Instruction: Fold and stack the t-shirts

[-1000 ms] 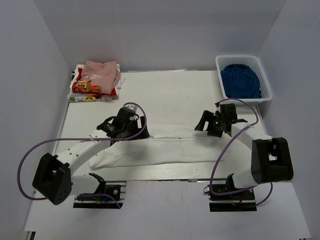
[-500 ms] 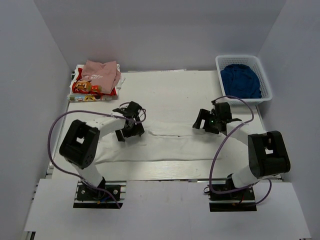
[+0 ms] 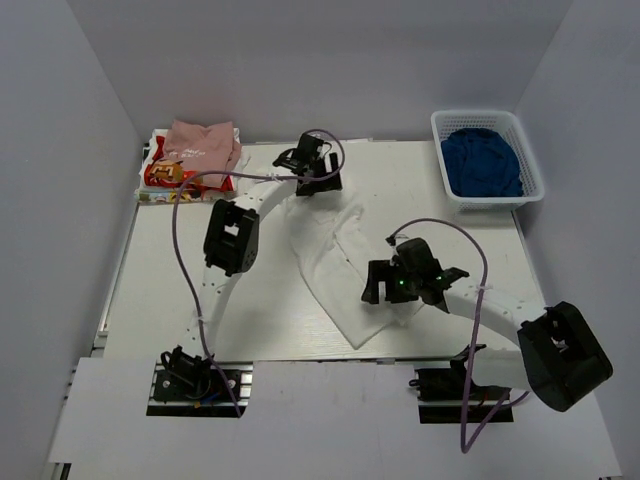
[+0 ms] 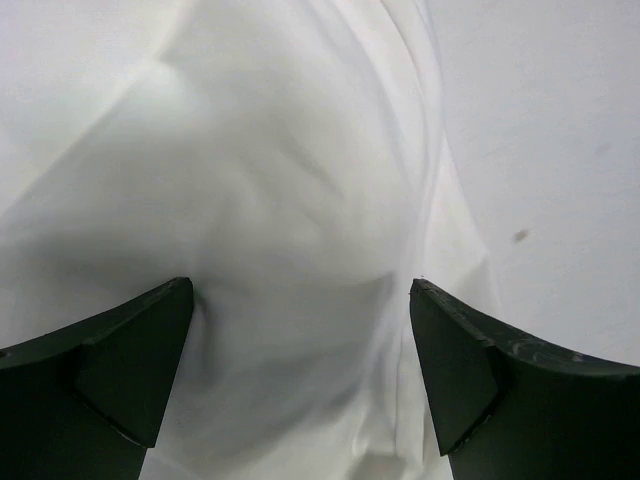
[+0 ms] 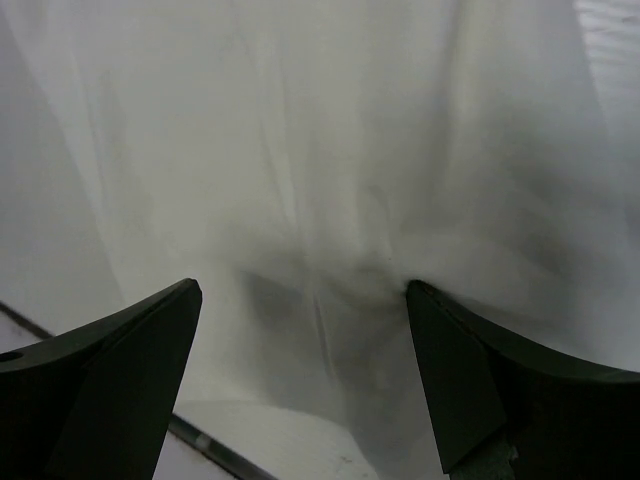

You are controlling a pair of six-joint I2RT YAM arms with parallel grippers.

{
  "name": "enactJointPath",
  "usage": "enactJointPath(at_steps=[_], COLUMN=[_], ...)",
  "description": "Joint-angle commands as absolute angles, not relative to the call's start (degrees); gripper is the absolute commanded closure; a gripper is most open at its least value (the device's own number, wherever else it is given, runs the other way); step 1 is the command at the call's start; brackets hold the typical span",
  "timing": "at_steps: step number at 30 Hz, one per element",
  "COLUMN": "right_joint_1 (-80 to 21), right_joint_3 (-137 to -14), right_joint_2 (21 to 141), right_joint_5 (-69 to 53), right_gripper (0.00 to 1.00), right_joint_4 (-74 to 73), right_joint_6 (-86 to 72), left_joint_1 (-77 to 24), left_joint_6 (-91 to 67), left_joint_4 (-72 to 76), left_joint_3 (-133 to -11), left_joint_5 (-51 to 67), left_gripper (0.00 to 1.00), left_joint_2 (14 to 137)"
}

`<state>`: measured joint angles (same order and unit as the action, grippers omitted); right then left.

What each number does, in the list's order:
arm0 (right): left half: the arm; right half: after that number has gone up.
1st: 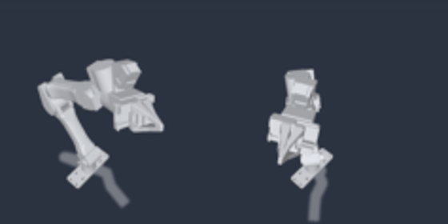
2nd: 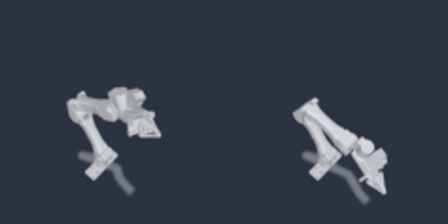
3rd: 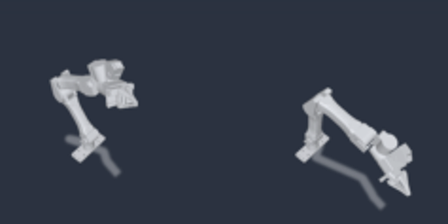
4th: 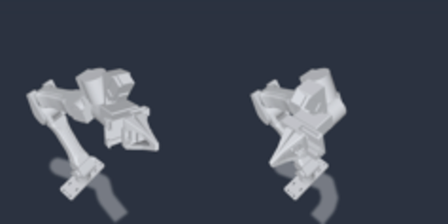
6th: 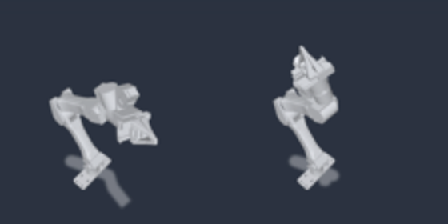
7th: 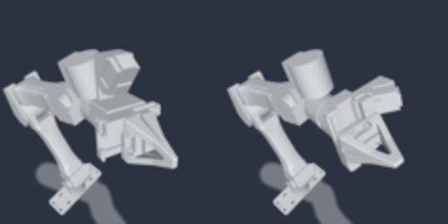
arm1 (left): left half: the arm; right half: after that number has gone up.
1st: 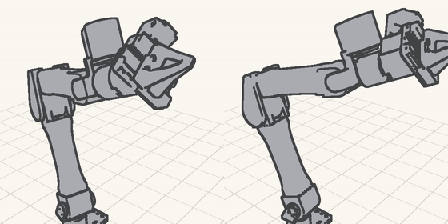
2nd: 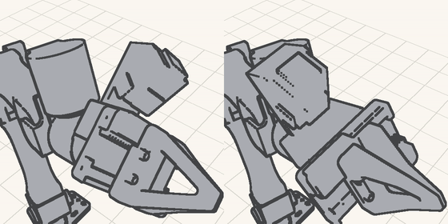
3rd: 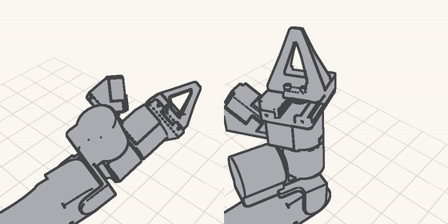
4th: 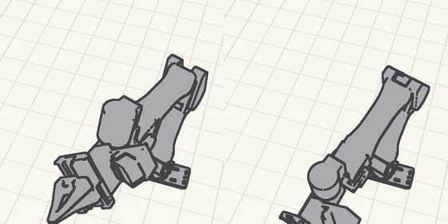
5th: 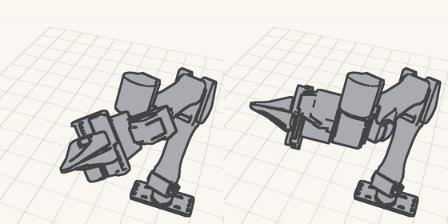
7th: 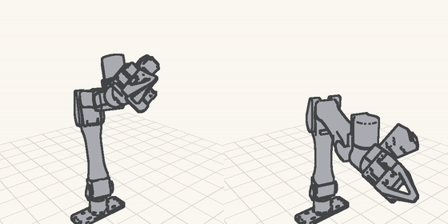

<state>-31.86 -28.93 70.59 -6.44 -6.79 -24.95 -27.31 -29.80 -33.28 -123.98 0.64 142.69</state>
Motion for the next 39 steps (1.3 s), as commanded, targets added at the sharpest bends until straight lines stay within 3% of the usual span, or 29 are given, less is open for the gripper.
enactJointPath(at_steps=[1,7,13,18,28,32,35,39], right_joint_1=[-37.8,-46.6,-52.6,-55.1,-54.6,-54.0,-52.1,-49.9], right_joint_3=[-29.1,-34.2,-36.2,-38.4,-37.5,-37.1,-36.2,-34.5], right_joint_2=[73.2,81.1,83.9,77.7,56.3,53.9,53.9,55.1], right_joint_5=[-14.5,-19.9,-18.5,-14.6,2.9,14.8,17.0,14.1], right_gripper=[0.10,0.10,0.10,0.10,0.10,0.10,0.10,0.10], right_joint_4=[-20.4,-19.7,-22.3,-20.0,-14.0,-22.6,-26.9,-29.7], right_joint_6=[-24.0,-17.9,-15.9,-15.6,-26.2,-33.4,-36.5,-37.7], left_joint_1=[-28.5,-27.3,-25.1,-25.1,-25.7,-26.5,-27.0,-27.6], left_joint_6=[-24.0,-24.1,-27.2,-28.2,-22.9,-19.0,-20.7,-29.9], left_joint_4=[-27.0,-15.1,-18.5,-18.0,-19.8,-24.8,-19.9,-15.5], left_joint_3=[-131.7,-132.3,-137.3,-130.8,-132.5,-119.0,-88.3,-60.5], left_joint_5=[11.8,9.6,-0.2,-2.9,11.1,11.8,12.3,12.6], left_gripper=[0.00,0.00,0.00,0.00,0.00,0.00,0.00,0.00], left_joint_2=[152.2,154.8,156.2,149.9,132.5,119.1,100.8,80.3])
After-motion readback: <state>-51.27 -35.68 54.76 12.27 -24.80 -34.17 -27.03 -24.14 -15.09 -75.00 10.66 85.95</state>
